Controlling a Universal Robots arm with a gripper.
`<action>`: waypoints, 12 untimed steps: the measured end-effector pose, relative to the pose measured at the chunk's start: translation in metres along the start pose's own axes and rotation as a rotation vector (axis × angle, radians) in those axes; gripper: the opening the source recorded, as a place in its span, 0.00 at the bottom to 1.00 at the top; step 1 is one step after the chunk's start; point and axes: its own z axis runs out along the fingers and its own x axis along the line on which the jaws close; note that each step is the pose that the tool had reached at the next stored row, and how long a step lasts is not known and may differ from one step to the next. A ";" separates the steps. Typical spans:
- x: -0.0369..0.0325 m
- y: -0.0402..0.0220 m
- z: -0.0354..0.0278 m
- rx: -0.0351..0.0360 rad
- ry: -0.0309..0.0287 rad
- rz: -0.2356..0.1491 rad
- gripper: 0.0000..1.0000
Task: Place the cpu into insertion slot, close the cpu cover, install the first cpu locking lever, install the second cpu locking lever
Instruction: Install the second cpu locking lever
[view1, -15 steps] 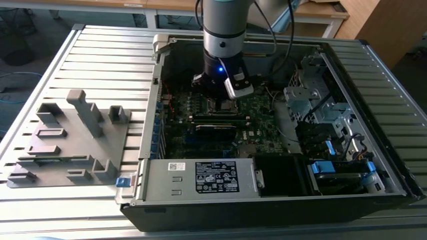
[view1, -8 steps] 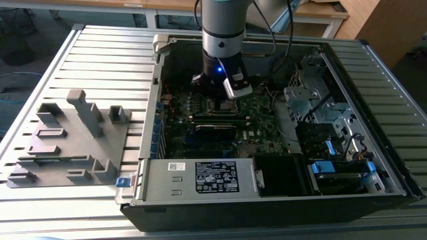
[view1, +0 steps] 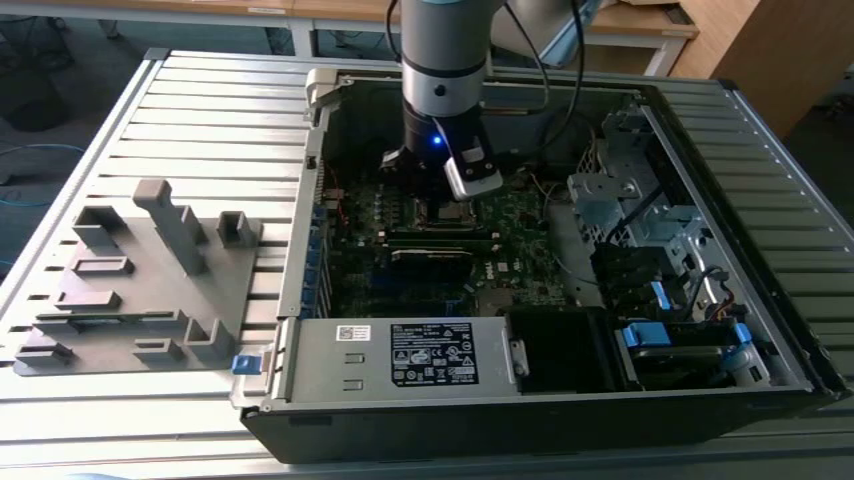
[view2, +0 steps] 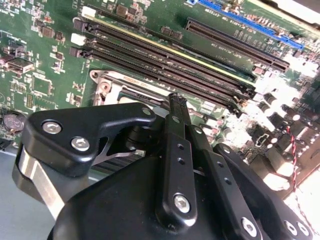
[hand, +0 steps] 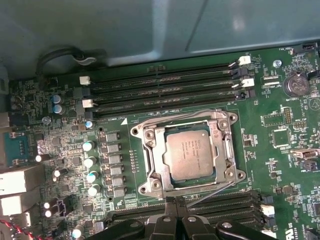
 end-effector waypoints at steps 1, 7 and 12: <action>0.0003 -0.0001 0.0002 0.0002 0.0000 0.000 0.11; 0.0030 -0.0005 0.0026 0.0009 0.0000 -0.011 0.11; 0.0032 -0.0006 0.0033 0.0031 -0.0001 -0.023 0.11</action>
